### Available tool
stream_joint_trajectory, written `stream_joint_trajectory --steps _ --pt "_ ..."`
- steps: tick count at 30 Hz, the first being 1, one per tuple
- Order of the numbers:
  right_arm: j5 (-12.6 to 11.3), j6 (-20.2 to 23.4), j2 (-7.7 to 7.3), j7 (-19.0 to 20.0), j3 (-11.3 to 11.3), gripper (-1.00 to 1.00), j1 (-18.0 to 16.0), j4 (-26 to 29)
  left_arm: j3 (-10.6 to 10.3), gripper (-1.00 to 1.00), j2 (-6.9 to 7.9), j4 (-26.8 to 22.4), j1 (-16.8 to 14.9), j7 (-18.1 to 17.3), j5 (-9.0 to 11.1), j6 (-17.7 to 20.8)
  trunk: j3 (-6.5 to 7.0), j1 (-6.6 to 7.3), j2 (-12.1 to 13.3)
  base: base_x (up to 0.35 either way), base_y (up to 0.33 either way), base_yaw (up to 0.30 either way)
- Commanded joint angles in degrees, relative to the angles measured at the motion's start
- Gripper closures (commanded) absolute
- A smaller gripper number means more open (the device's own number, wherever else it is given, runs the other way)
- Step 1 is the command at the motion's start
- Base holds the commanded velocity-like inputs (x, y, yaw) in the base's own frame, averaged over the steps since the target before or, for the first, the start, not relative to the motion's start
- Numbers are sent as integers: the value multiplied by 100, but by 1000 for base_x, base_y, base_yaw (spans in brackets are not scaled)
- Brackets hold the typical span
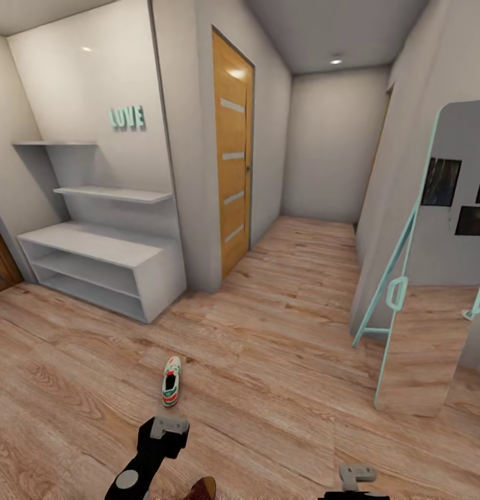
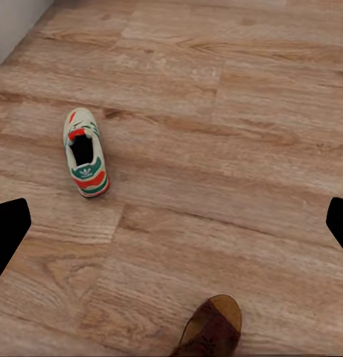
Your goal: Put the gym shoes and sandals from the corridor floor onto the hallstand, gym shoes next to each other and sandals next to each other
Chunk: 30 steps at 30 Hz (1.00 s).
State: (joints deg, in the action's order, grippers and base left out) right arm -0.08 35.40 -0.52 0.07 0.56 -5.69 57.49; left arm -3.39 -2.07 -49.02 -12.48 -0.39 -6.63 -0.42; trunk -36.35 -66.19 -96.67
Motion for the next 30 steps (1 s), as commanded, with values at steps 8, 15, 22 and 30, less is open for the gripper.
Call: stream_joint_trajectory --steps 8,15,22,30 --pt "-1 28 -1 -13 -1 -100 -2 8 7 -100 152 -3 0 -476 -759 -3 -225 -176 -325 0 0 0" --pt "-1 28 -1 -16 1 -100 -2 8 13 -100 344 -3 0 -1300 -1099 -2 -417 -330 -606 0 0 0" --pt "-4 28 -1 -16 5 -100 -2 8 14 -100 706 -3 0 -1661 -1192 -1 -609 -483 -887 0 0 0" --pt "-3 28 -1 -16 6 -100 -2 8 17 -100 953 -3 0 -1707 -1192 5 -828 -659 -1208 0 0 0"
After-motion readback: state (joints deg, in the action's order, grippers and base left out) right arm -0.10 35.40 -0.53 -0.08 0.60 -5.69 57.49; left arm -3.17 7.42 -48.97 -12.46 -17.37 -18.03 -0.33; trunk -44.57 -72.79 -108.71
